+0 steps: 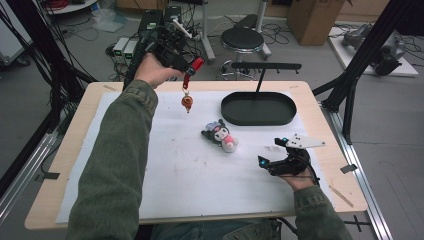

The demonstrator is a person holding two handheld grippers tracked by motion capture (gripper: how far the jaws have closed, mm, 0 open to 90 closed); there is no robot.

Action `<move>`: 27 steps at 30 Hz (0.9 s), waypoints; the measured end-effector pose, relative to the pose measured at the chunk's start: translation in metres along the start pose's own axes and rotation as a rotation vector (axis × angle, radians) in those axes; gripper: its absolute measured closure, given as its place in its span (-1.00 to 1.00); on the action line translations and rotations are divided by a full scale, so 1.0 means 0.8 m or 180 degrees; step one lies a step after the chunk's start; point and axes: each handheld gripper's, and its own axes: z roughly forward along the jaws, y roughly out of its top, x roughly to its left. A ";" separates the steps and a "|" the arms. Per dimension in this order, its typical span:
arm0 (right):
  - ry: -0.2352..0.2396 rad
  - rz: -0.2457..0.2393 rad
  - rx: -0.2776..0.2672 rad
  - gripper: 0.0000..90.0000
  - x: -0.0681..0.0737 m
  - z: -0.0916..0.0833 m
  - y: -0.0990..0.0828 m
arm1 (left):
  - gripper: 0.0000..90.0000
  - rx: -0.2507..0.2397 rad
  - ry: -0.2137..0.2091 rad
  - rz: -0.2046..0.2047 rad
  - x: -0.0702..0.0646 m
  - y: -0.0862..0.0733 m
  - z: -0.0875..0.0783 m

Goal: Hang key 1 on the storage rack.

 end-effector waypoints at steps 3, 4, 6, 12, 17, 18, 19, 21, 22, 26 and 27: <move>-0.0011 0.0011 -0.0019 -0.99 -0.001 -0.001 -0.001 | 0.66 -0.0013 -0.0027 0.0001 -0.005 0.010 0.004; -0.0012 0.0018 -0.0007 -0.99 -0.001 -0.002 -0.001 | 0.66 -0.0018 -0.0039 0.0004 -0.006 0.012 0.004; -0.0018 0.0017 -0.0017 -0.99 -0.002 -0.002 -0.002 | 0.66 -0.0035 -0.0047 0.0017 -0.009 0.019 0.005; -0.0048 0.0037 -0.0019 -0.99 -0.003 -0.006 -0.004 | 0.66 -0.0027 -0.0053 0.0123 -0.024 0.037 0.009; -0.0056 0.0056 0.0005 -0.99 -0.002 -0.005 -0.004 | 0.66 -0.0011 -0.0044 0.0200 -0.038 0.053 0.016; -0.0058 0.0047 0.0001 -0.99 -0.002 -0.005 -0.004 | 0.66 -0.0001 -0.0054 0.0207 -0.040 0.056 0.018; -0.0062 0.0041 -0.0003 -0.99 -0.003 -0.006 -0.004 | 0.66 0.0005 -0.0060 0.0225 -0.042 0.060 0.021; -0.0066 0.0044 -0.0019 -0.99 -0.003 -0.007 -0.005 | 0.66 0.0041 -0.0050 0.0265 -0.044 0.067 0.026; -0.0070 0.0051 -0.0009 -0.99 -0.003 -0.008 -0.005 | 0.66 0.0030 -0.0072 0.0257 -0.045 0.070 0.029; -0.0076 0.0060 0.0005 -0.99 -0.003 -0.007 -0.006 | 0.66 0.0070 -0.0120 0.0262 -0.048 0.083 0.045; -0.0082 0.0047 0.0011 -0.99 -0.003 -0.007 -0.006 | 0.66 0.0075 -0.0143 0.0265 -0.049 0.086 0.048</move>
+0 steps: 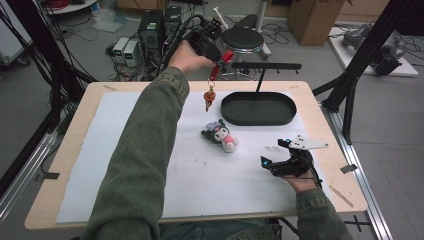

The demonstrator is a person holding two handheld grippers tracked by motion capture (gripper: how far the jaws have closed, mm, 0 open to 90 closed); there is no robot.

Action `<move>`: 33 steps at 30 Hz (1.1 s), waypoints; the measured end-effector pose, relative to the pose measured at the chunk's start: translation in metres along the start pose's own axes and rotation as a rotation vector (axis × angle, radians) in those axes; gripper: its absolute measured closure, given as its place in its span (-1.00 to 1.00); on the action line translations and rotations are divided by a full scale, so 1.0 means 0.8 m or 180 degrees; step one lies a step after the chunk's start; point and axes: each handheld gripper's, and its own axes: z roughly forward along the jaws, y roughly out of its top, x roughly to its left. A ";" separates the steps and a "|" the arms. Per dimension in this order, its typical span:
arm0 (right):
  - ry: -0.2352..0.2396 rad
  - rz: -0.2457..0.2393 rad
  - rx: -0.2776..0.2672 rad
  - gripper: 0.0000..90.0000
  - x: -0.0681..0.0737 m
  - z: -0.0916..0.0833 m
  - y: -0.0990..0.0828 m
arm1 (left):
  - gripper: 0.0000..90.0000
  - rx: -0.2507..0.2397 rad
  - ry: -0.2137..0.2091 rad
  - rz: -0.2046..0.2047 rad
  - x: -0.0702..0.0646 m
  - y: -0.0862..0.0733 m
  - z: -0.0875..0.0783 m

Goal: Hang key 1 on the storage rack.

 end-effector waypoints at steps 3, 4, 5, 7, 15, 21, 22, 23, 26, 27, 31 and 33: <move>-0.0010 -0.0007 0.0029 -0.99 0.000 0.001 0.000 | 0.66 0.0007 -0.0010 0.0044 -0.001 0.012 0.010; -0.0013 -0.0011 0.0030 -0.99 0.000 0.001 0.000 | 0.66 -0.0036 -0.0087 0.0035 -0.001 0.016 0.012; -0.0017 -0.0025 0.0027 -0.99 0.000 0.001 0.000 | 0.66 -0.0078 -0.0144 0.0015 -0.001 0.019 0.013; -0.0021 -0.0015 0.0049 -0.99 -0.001 0.001 0.000 | 0.66 -0.0151 -0.0208 0.0002 -0.002 0.026 0.020; -0.0036 -0.0019 0.0040 -0.99 -0.004 0.001 0.000 | 0.66 -0.0135 -0.0138 -0.0087 0.001 0.046 0.053; -0.0041 -0.0054 0.0101 -0.99 -0.003 0.005 -0.001 | 0.66 -0.0164 -0.0177 -0.0176 0.010 0.050 0.073; -0.0042 -0.0054 0.0105 -0.99 -0.004 0.005 -0.001 | 0.66 -0.0165 -0.0186 -0.0160 0.010 0.051 0.075; -0.0045 -0.0044 0.0112 -0.99 -0.004 0.005 -0.001 | 0.66 -0.0170 -0.0200 -0.0161 0.010 0.052 0.076; -0.0051 -0.0047 0.0110 -0.99 -0.005 0.005 -0.001 | 0.66 -0.0243 -0.0209 -0.0206 0.014 0.056 0.076; -0.0049 -0.0043 0.0108 -0.99 -0.005 0.006 -0.001 | 0.66 -0.0265 -0.0204 -0.0214 0.015 0.057 0.076; -0.0057 -0.0056 0.0125 -0.99 -0.004 0.007 -0.001 | 0.66 -0.0359 -0.0327 -0.0263 0.022 0.064 0.077; -0.0061 -0.0048 0.0140 -0.99 -0.004 0.008 -0.002 | 0.66 -0.0406 -0.0306 -0.0277 0.025 0.068 0.081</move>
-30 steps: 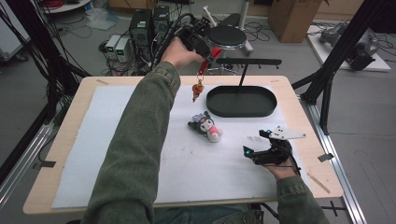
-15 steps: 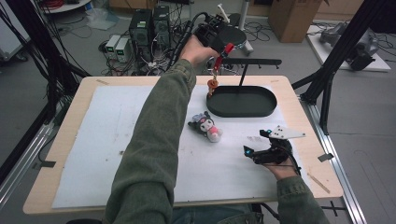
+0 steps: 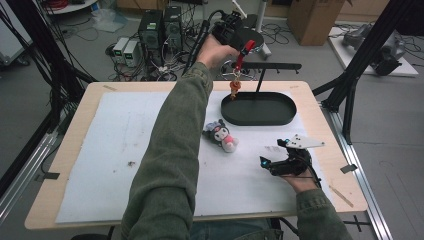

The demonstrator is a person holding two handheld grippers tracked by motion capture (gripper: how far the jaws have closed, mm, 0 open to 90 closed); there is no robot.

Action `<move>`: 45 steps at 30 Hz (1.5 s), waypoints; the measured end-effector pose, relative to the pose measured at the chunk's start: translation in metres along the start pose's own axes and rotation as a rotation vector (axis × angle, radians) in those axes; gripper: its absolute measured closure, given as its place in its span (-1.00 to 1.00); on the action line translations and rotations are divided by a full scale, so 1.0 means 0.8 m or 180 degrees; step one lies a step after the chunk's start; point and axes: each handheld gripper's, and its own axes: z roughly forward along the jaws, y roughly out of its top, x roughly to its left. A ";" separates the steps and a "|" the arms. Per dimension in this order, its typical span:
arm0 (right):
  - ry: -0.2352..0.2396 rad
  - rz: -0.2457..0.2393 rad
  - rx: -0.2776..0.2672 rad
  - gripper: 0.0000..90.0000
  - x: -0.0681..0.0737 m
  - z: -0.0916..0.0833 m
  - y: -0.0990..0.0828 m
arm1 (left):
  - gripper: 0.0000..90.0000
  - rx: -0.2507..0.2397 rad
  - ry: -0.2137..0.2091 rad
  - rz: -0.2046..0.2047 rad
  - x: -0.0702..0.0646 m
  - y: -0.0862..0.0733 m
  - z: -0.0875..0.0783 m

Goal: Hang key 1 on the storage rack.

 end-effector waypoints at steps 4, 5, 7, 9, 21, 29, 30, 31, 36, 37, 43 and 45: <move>-0.0003 0.0025 -0.0021 -0.99 -0.002 -0.002 -0.001 | 0.66 -0.0180 -0.0073 -0.0202 0.010 0.001 0.006; 0.0001 0.0033 -0.0021 -0.99 -0.003 -0.002 -0.001 | 0.66 -0.0165 -0.0043 -0.0210 0.012 0.000 0.009; -0.0011 0.0054 -0.0004 -0.99 -0.003 -0.002 -0.002 | 0.66 -0.0149 -0.0021 -0.0227 0.016 -0.002 0.013; -0.0012 0.0032 -0.0005 -0.99 -0.003 -0.002 -0.002 | 0.66 -0.0190 -0.0046 -0.0258 0.017 -0.002 0.016; -0.0043 0.0022 0.0016 -0.99 -0.002 -0.004 -0.004 | 0.54 -0.0315 0.0242 -0.0027 0.005 -0.002 0.026; -0.0068 0.0022 0.0035 -0.99 -0.003 -0.006 -0.005 | -0.76 -0.0016 0.0249 0.0128 0.005 -0.009 0.026; -0.0075 0.0029 0.0044 -0.99 -0.003 -0.006 -0.005 | -0.83 -0.0012 0.0211 0.0131 0.007 -0.011 0.024; -0.0091 0.0036 0.0046 -0.99 -0.004 -0.006 -0.006 | -0.86 -0.0020 0.0180 0.0135 0.008 -0.012 0.020; -0.0101 0.0051 0.0052 -0.99 -0.005 -0.008 -0.006 | -0.96 -0.0051 0.0127 0.0193 0.010 -0.015 -0.001; -0.0107 0.0044 0.0052 -0.99 -0.005 -0.007 -0.006 | -0.96 -0.0001 0.0095 0.0243 0.009 -0.017 -0.005; -0.0118 0.0034 0.0094 -0.99 -0.004 -0.006 -0.008 | -0.96 0.0149 0.0159 0.0383 0.006 -0.030 -0.029; -0.0126 0.0030 0.0096 -0.99 -0.004 -0.005 -0.008 | -0.96 0.0160 0.0196 0.0419 0.005 -0.034 -0.036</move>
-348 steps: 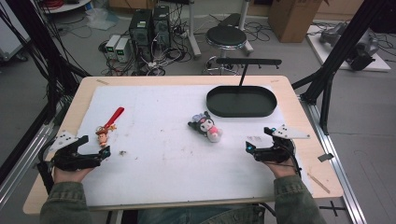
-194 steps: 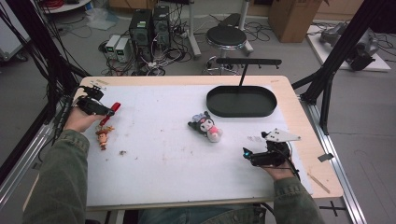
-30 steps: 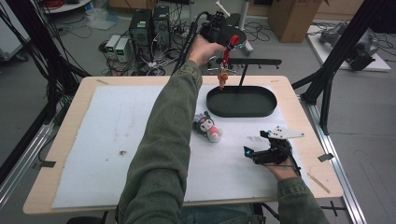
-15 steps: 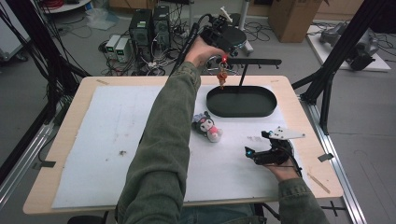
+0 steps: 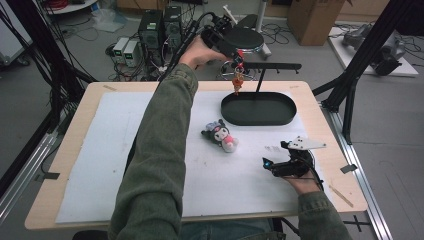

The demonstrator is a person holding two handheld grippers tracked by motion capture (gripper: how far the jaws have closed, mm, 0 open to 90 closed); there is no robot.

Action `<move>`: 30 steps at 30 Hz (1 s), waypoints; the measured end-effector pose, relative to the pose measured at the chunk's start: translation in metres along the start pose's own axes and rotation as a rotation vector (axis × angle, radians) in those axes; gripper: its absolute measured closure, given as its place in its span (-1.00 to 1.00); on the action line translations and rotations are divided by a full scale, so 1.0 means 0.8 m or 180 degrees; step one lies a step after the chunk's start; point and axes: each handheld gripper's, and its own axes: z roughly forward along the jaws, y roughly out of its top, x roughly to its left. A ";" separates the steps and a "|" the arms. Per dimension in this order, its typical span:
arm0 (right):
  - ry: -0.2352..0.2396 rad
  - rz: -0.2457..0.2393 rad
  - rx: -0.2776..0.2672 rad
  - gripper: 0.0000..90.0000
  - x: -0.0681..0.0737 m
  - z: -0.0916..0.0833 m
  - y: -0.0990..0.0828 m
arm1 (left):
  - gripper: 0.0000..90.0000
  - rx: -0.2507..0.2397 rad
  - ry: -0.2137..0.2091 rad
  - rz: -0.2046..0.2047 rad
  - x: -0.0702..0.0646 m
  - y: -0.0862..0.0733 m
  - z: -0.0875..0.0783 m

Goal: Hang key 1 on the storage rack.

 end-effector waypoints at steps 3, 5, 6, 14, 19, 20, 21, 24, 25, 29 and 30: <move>0.0001 0.0013 0.0008 -0.99 0.000 0.000 0.000 | -0.96 -0.0120 -0.0005 -0.0051 0.001 -0.010 -0.011; -0.0001 0.0014 0.0006 -0.99 0.000 0.000 0.000 | -0.96 -0.0034 0.0035 -0.0051 0.001 -0.016 -0.015; -0.0006 0.0012 0.0003 -0.99 0.000 0.000 0.000 | -0.96 0.0039 0.0106 -0.0002 0.000 -0.019 -0.015; -0.0016 0.0016 0.0008 -0.99 0.000 -0.001 0.000 | -0.96 0.0062 0.0168 0.0043 -0.011 -0.034 -0.028; -0.0025 0.0015 -0.0007 -0.99 -0.001 -0.001 0.000 | -0.96 0.0207 0.0280 0.0113 -0.016 -0.043 -0.042; -0.0024 0.0015 -0.0004 -0.99 -0.001 -0.001 0.000 | -0.96 0.0234 0.0300 0.0132 -0.018 -0.045 -0.047; -0.0023 0.0021 -0.0003 -0.99 -0.001 -0.002 0.000 | -0.96 0.0257 0.0332 0.0131 -0.020 -0.047 -0.051; -0.0037 0.0009 -0.0015 -0.99 -0.001 -0.002 0.000 | -0.96 0.0126 0.0346 0.0018 -0.020 -0.059 -0.069; -0.0031 0.0011 -0.0012 -0.99 -0.001 -0.003 0.000 | -0.96 0.0080 0.0353 -0.0029 -0.019 -0.065 -0.076; -0.0040 0.0012 -0.0016 -0.99 -0.001 -0.003 -0.001 | -0.96 0.0113 0.0416 -0.0099 -0.016 -0.092 -0.096; -0.0044 0.0014 -0.0013 -0.99 -0.001 -0.003 0.000 | -0.96 0.0136 0.0440 -0.0088 -0.015 -0.101 -0.101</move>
